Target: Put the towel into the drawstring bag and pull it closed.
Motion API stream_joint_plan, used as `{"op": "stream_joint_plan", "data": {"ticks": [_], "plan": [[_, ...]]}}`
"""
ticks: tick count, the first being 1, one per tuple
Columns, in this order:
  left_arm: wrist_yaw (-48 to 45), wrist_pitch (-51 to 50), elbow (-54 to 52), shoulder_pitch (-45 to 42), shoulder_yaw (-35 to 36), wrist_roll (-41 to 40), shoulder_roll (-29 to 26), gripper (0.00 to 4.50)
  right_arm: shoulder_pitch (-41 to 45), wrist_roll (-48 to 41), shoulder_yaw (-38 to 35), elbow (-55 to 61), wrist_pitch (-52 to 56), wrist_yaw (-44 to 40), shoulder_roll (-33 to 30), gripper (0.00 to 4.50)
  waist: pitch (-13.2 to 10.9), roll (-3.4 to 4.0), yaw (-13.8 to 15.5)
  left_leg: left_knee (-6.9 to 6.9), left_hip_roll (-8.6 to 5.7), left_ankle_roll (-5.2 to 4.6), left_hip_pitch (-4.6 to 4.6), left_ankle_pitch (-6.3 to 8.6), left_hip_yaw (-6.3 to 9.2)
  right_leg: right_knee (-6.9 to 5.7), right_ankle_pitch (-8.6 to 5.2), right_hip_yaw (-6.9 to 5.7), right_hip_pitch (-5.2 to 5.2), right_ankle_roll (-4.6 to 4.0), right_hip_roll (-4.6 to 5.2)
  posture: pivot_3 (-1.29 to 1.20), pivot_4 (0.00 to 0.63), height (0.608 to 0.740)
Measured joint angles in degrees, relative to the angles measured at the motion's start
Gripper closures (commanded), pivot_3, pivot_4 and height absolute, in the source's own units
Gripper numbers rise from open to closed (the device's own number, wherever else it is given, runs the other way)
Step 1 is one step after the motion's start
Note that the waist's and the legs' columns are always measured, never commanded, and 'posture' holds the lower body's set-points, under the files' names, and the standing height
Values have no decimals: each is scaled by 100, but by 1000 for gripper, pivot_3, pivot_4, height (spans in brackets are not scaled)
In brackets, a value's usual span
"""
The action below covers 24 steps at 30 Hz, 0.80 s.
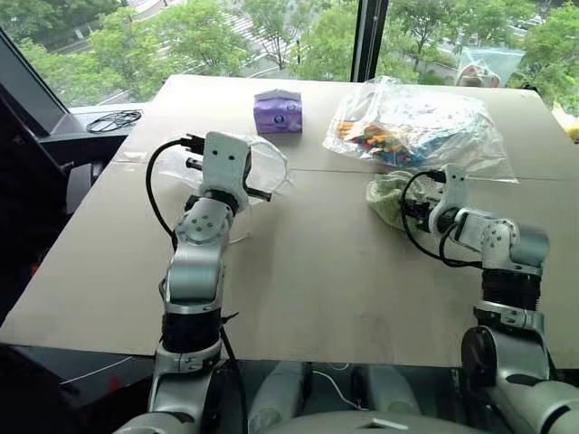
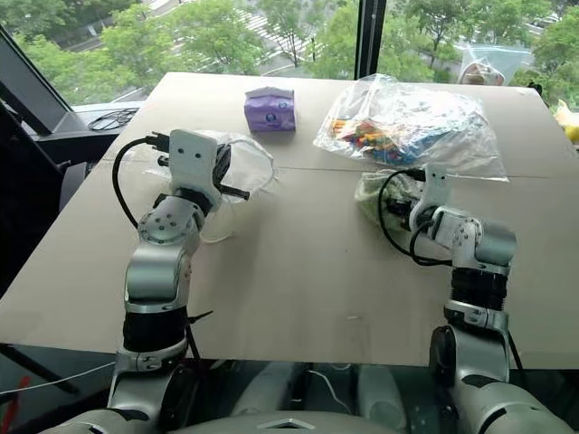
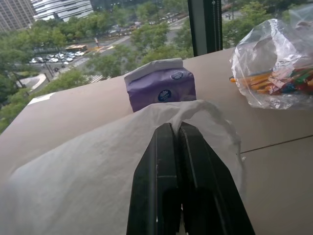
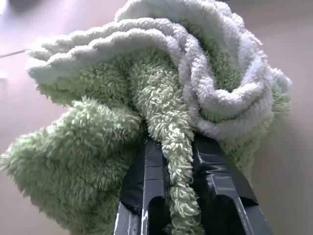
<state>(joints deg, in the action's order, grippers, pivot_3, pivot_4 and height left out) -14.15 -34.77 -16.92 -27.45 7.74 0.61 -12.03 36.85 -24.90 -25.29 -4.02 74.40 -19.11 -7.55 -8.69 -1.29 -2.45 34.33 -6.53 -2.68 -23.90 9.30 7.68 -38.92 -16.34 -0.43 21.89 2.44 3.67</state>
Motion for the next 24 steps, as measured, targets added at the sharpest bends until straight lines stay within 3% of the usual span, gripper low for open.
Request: {"op": "stream_joint_plan", "data": {"ticks": [3,5,7,15,19,24], "plan": [[-366,-254,-16,-169,319,-720,-13,4500,212,-648,-728,466,941,77,626,4491,-25,39,4,-8,2,4,-33,-3,-1,-8,2,3,41,-5,0,0,150,739],[-520,-502,-69,-282,433,-1137,-10,4500,484,-993,-998,955,1444,145,929,4491,-28,49,17,7,1,35,-91,-25,-1,-20,6,3,93,-9,0,0,150,739],[-598,-888,-113,-395,602,-1677,38,4500,695,-1341,-1158,1454,1706,318,1153,4491,-28,49,42,10,-4,36,-93,-25,-2,-13,7,6,91,-9,4,0,150,739],[-305,-1741,-143,-1111,1466,-3075,119,4500,1025,-2288,-2178,1937,1775,1219,1517,4491,-37,57,128,13,-23,30,-90,-22,-4,-9,9,10,86,-9,18,0,150,739],[-39,-2191,-121,-1434,1749,-3765,224,4500,1009,-2392,-1854,2254,1696,1530,1521,4491,-38,60,112,10,-21,34,-87,-26,-7,-17,8,14,90,-9,17,0,150,739],[296,-2462,148,-1521,1783,-4257,222,4500,817,-2624,-808,2645,1147,1585,1520,4491,-38,60,34,9,-21,36,-87,-28,-11,-17,9,20,92,-9,17,0,150,739]]}}
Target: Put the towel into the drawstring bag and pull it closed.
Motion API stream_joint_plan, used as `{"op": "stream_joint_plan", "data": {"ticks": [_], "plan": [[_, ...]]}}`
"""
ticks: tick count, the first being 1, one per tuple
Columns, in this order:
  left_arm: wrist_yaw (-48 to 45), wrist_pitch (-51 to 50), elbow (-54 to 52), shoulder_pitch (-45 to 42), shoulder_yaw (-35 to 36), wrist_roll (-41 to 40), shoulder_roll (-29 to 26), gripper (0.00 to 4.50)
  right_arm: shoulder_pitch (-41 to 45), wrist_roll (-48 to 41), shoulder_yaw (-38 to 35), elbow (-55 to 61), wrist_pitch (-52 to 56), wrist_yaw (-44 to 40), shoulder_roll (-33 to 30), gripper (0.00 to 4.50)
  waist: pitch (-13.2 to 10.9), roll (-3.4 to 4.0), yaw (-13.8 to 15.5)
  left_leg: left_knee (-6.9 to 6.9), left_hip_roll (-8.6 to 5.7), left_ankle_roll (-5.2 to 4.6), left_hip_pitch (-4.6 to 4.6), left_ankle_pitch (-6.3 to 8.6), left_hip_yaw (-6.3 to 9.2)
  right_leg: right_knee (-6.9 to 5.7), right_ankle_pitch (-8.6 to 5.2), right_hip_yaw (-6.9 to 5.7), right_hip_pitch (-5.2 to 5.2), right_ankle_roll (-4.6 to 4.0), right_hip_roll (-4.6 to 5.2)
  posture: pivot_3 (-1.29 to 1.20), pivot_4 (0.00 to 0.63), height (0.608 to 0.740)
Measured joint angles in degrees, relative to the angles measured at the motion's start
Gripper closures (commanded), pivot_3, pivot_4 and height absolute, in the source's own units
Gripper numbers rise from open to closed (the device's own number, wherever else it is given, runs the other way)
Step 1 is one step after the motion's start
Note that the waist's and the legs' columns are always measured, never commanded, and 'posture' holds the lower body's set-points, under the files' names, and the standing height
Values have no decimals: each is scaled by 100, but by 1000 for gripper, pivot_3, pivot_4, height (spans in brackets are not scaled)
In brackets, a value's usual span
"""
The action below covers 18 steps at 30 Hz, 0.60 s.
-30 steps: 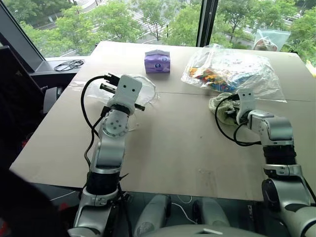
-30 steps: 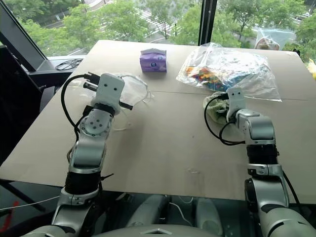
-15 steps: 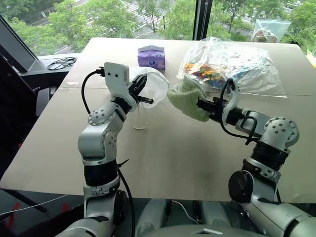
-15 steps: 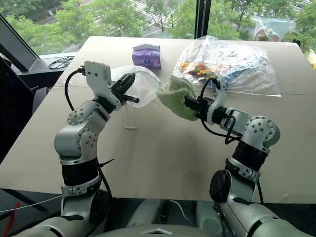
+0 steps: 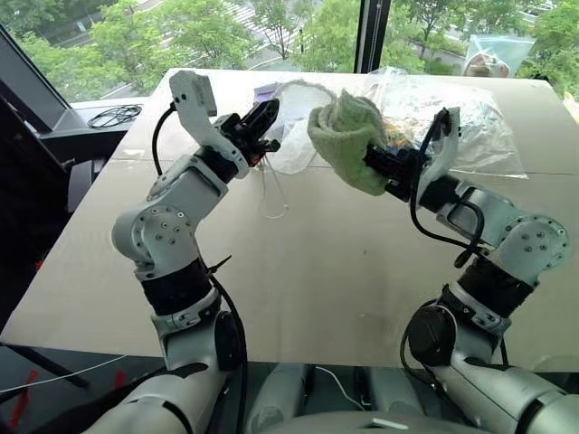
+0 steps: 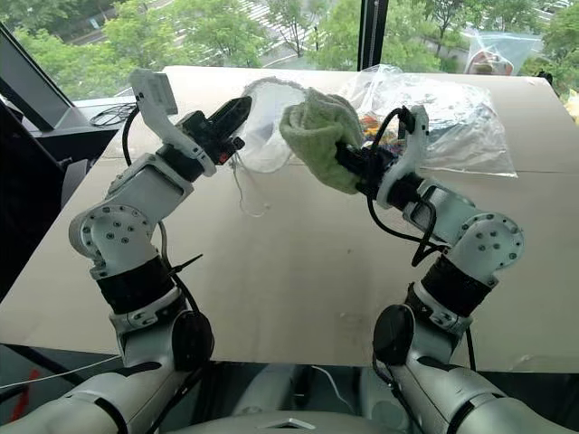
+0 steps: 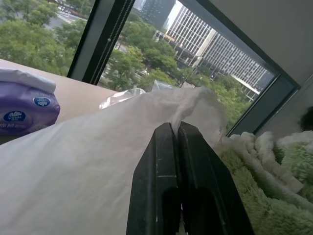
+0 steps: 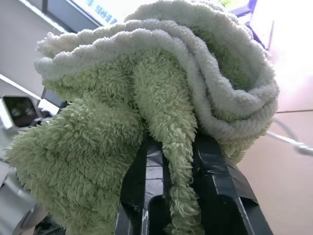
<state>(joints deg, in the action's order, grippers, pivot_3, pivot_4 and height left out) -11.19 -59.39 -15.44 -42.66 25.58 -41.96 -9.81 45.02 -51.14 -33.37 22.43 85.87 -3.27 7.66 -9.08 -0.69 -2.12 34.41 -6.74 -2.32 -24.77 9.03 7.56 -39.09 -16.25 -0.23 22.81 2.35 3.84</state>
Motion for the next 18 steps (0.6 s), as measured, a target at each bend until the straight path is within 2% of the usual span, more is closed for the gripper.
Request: {"op": "stream_joint_plan", "data": {"ticks": [8,10,15,16,17,18], "plan": [[129,56,398,-49,-427,133,-327,4500,-251,-821,124,337,-1085,216,-13,4491,-1,1,12,2,0,0,1,0,-2,-2,0,3,0,0,-1,0,150,739],[130,67,512,-81,-523,126,-323,4500,-330,-802,395,457,-1445,255,-79,4491,-1,1,7,1,0,0,2,0,-2,-2,0,4,0,0,-1,0,150,739],[141,72,600,-241,-580,61,-304,4500,-782,340,2321,672,-2133,-88,-1036,4491,-1,1,-17,1,0,1,2,0,-10,-5,0,10,7,0,-2,0,150,739],[153,72,611,-242,-574,20,-302,4500,-885,671,2744,689,-2351,-213,-1323,4491,-1,0,-15,1,1,1,1,-1,-10,-4,0,10,7,0,-2,0,150,739],[178,69,634,-258,-560,-50,-286,4500,-1087,1353,3574,682,-2864,-441,-1893,4491,-1,-1,-7,2,0,1,0,-1,-10,-1,-1,8,5,1,-2,0,150,739],[180,70,637,-263,-552,-63,-287,4500,-1131,1470,3710,664,-2932,-482,-1967,4491,-2,-2,-5,2,0,1,0,-1,-10,0,-1,8,5,2,-2,0,150,739]]}}
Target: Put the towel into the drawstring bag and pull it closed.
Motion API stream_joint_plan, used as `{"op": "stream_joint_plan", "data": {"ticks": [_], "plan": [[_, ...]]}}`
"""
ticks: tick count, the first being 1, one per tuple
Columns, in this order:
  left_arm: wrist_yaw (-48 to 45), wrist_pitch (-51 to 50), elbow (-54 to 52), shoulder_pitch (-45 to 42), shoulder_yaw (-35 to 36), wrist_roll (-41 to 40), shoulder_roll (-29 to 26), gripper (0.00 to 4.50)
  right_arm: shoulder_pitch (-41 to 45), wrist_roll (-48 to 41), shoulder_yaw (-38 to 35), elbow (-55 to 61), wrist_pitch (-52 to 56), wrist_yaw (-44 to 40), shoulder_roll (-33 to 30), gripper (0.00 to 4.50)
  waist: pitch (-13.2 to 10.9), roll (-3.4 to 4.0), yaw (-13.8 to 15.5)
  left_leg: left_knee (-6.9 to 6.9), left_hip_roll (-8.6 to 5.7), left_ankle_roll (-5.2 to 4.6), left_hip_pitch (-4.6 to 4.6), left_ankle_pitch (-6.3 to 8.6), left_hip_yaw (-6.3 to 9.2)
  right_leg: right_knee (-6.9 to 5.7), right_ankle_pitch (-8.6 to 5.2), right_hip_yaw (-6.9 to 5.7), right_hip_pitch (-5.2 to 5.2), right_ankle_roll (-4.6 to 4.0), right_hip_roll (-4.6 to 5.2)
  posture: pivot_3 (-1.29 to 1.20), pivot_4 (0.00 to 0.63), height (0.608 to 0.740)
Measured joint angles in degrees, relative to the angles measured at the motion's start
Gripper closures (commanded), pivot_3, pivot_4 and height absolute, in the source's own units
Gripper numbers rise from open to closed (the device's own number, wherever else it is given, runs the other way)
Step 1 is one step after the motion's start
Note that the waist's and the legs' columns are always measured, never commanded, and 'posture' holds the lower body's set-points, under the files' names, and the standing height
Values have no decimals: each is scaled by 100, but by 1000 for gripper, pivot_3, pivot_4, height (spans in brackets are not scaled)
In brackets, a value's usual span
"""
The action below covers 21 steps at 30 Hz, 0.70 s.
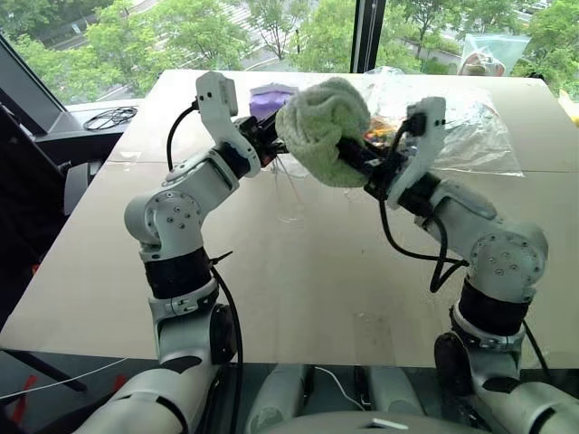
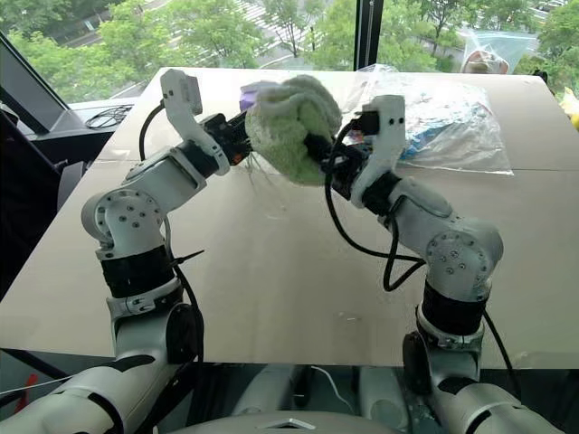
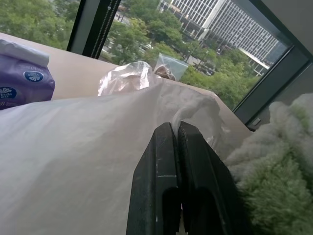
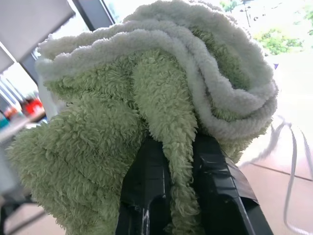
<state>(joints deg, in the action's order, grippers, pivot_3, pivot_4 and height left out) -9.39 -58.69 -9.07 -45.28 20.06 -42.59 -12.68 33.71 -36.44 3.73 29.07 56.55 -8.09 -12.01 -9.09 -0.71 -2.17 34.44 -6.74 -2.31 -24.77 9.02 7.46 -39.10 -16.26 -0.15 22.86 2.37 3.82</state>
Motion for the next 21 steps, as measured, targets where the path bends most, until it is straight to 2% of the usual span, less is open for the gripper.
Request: {"op": "stream_joint_plan", "data": {"ticks": [2,5,15,21], "plan": [[61,-5,35,-20,68,-69,2,4500,-215,677,580,-200,-558,-187,-333,4491,-1,-1,12,2,0,0,-1,0,0,0,0,0,-1,0,0,0,150,739],[118,-51,61,-55,86,-228,52,4500,-296,1209,935,-381,-1104,-353,-402,4491,-2,-3,13,5,0,1,0,-1,1,-1,1,0,-2,1,0,0,150,739],[-47,-395,-282,199,-102,-703,-123,4500,-30,2129,1460,-551,-1808,-766,-395,4491,-2,-4,32,8,0,2,0,-1,3,-2,1,0,-4,0,-2,0,150,739],[-432,-309,-598,574,-517,-707,-353,4500,-132,2508,1631,-654,-1863,-1058,-603,4491,-2,-3,74,13,0,2,2,-1,3,-2,1,0,-9,0,-2,0,150,739]]}}
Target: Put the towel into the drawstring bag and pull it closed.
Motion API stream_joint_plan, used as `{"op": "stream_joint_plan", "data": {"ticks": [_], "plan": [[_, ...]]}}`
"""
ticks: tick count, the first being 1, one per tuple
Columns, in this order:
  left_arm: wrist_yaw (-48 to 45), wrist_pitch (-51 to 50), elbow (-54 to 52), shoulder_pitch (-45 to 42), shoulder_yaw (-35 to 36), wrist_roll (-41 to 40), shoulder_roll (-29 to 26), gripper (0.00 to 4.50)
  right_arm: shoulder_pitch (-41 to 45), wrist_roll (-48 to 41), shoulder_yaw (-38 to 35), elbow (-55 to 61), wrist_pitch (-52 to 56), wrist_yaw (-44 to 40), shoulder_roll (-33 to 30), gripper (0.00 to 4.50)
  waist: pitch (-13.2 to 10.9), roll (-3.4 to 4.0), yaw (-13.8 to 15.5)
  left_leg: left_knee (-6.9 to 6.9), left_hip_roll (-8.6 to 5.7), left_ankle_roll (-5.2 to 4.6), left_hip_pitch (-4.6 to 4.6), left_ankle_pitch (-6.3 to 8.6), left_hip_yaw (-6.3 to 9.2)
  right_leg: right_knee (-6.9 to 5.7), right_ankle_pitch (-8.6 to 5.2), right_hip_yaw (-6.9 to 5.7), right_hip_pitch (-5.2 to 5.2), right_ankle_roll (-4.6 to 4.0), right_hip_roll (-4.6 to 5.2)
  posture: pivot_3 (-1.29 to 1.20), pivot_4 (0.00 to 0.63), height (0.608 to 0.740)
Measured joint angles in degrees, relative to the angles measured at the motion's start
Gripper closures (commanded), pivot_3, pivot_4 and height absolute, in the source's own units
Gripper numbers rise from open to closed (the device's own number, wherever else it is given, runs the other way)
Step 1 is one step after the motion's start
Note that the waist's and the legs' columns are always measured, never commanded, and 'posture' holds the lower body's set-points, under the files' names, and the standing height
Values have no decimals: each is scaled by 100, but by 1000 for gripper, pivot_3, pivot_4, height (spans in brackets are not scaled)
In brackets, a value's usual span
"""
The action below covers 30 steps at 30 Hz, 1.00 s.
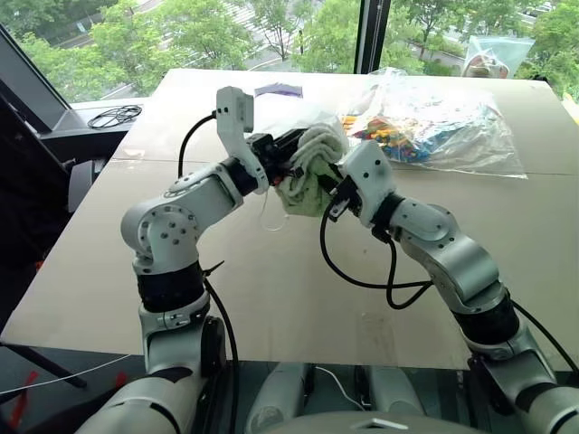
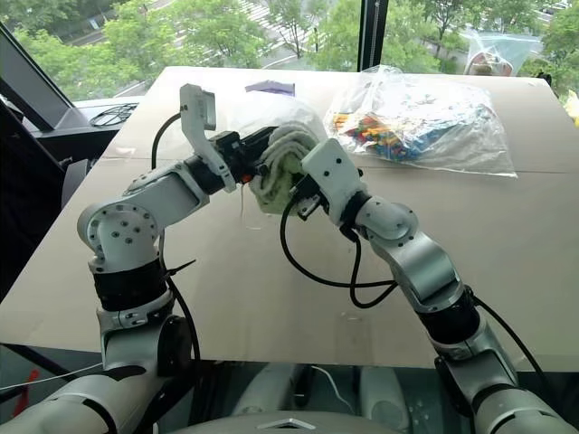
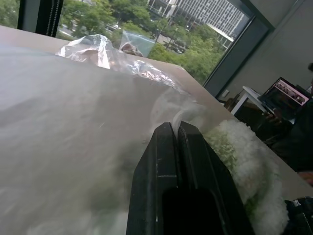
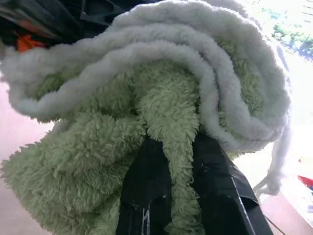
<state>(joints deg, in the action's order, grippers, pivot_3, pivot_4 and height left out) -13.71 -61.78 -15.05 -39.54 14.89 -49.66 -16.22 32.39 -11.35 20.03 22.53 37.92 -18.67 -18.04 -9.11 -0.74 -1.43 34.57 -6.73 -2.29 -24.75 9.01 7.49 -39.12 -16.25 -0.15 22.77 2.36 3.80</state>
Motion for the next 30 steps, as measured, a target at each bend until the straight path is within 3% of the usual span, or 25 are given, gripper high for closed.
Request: {"op": "stream_joint_plan", "data": {"ticks": [9,14,22,30], "plan": [[-252,76,-244,195,-139,-211,-91,4500,-354,147,2,20,266,-206,-58,4491,0,0,62,7,2,0,0,0,-1,0,0,1,-2,0,-1,0,150,739],[-450,72,-474,461,-215,-439,-148,4500,-268,-335,-763,55,709,153,887,4491,0,0,64,7,12,1,1,0,5,-5,0,-1,-1,-2,-13,0,150,739],[-447,73,-635,608,-215,-812,-84,4500,355,-1736,-2866,33,1469,1412,2577,4491,0,2,72,17,12,0,3,1,4,-8,3,2,-2,-6,-16,0,150,739],[-140,96,-624,534,-495,-1128,340,4500,434,-3664,-3921,-450,1468,3341,2603,4491,0,4,49,17,12,-2,5,0,-16,-31,2,21,5,-9,-14,0,150,739]]}}
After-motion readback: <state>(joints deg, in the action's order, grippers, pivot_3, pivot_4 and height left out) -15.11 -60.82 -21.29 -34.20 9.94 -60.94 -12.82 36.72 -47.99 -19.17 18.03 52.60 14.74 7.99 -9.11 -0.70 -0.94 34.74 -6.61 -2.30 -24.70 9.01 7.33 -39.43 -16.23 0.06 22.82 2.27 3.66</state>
